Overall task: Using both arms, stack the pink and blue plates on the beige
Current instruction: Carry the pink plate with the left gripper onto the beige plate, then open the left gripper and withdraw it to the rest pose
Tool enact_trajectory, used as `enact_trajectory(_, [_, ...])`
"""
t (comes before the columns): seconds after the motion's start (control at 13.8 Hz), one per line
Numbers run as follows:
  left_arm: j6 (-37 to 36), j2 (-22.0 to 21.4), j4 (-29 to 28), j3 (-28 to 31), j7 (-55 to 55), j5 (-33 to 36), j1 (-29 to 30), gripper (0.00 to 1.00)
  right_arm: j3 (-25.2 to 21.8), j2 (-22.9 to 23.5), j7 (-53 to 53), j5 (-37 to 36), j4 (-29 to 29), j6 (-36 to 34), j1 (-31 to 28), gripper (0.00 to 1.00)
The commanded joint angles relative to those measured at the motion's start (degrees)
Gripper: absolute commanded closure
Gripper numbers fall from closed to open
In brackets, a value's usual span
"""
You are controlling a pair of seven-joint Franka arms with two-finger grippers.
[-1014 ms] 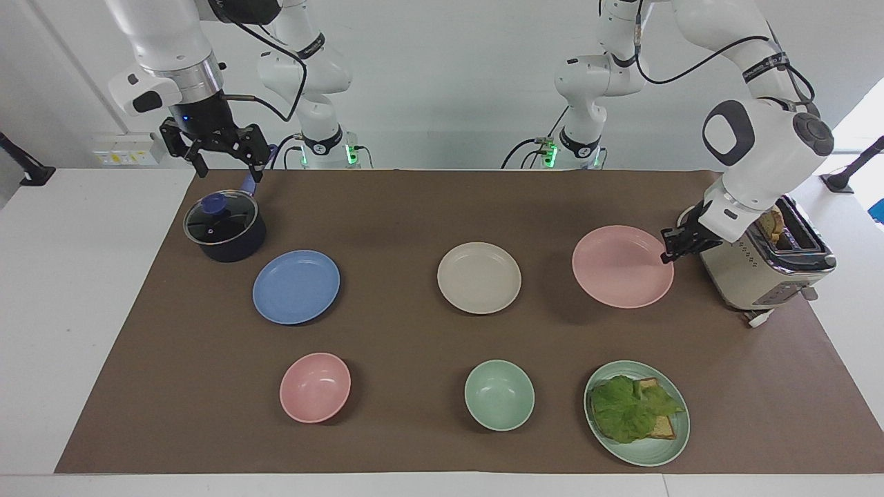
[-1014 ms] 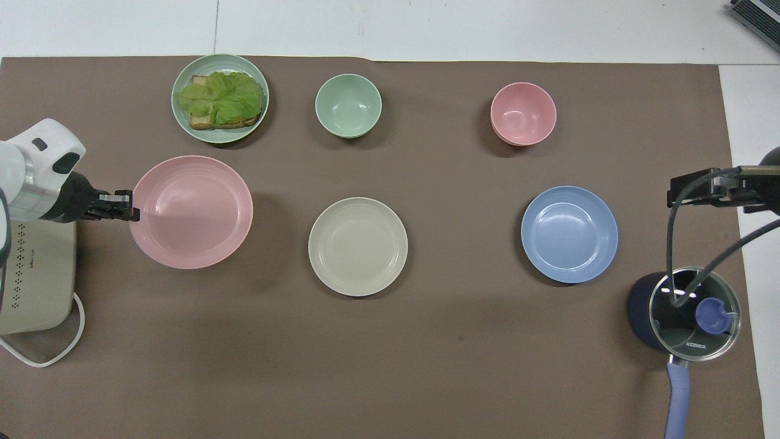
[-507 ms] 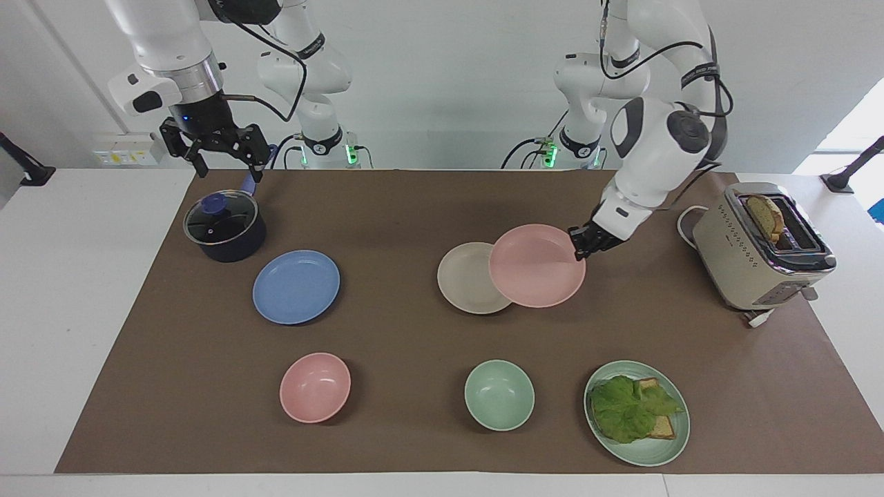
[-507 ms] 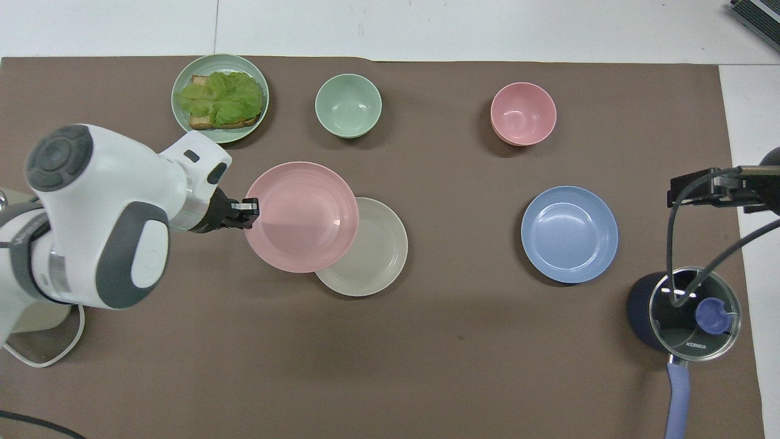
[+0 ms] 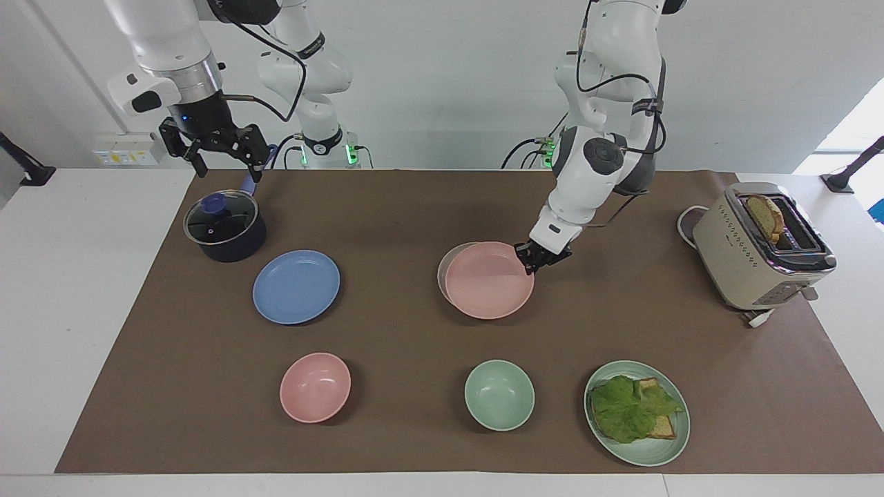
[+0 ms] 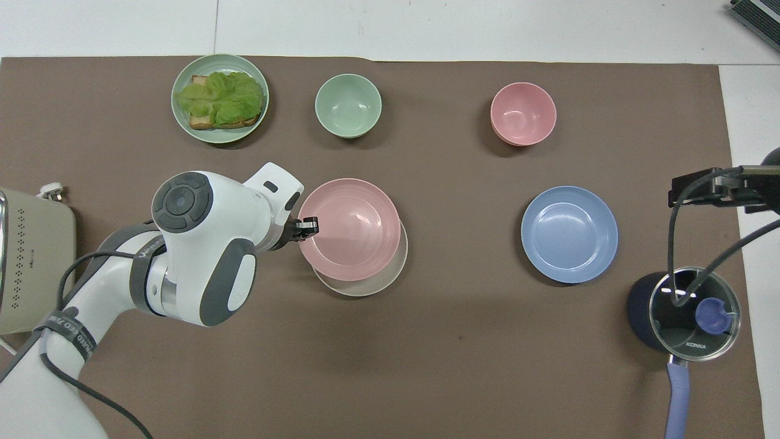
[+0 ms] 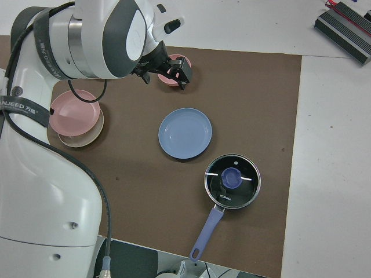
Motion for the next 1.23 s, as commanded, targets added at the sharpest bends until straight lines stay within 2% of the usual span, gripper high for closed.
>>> enact_trajectory(0.0, [3.5, -2.1, -3.7, 1.0, -0.2, -1.1, -2.1, 1.0, 0.1, 0.2, 0.5, 1.6, 0.4, 0.3, -0.9, 0.0])
enact_trajectory(0.29, [4.2, -1.9, -4.5, 1.1, -0.2, -1.1, -2.9, 1.0, 0.1, 0.2, 0.5, 1.6, 0.4, 0.3, -0.9, 0.0])
enact_trajectory(0.36, [4.9, -1.4, -4.4, 1.0, 0.0, -1.1, -2.9, 0.97, 0.1, 0.2, 0.5, 1.6, 0.4, 0.3, -0.8, 0.0])
enact_trajectory(0.43, [5.0, -1.3, -4.4, 1.1, 0.4, -1.1, -2.7, 0.46, 0.1, 0.2, 0.5, 1.6, 0.4, 0.2, -0.8, 0.0])
enact_trajectory(0.65, [4.9, -0.9, -3.5, 1.1, 0.8, -1.0, -2.0, 0.04, 0.1, 0.2, 0.5, 1.6, 0.4, 0.3, -0.9, 0.0])
enact_trajectory(0.72, [4.2, -0.9, -2.9, 1.2, 0.7, -1.1, -1.9, 0.0, 0.1, 0.2, 0.5, 1.6, 0.4, 0.3, -0.8, 0.0])
enact_trajectory(0.87, [1.6, -1.4, -1.1, 1.6, 0.2, -0.6, -1.7, 0.0, 0.1, 0.2, 0.5, 1.6, 0.4, 0.3, -0.8, 0.0])
enact_trajectory(1.16, [-9.2, -2.4, 6.4, 1.7, 0.4, 3.6, 4.1, 0.0, 0.1, 0.2, 0.5, 1.6, 0.4, 0.2, -0.8, 0.0])
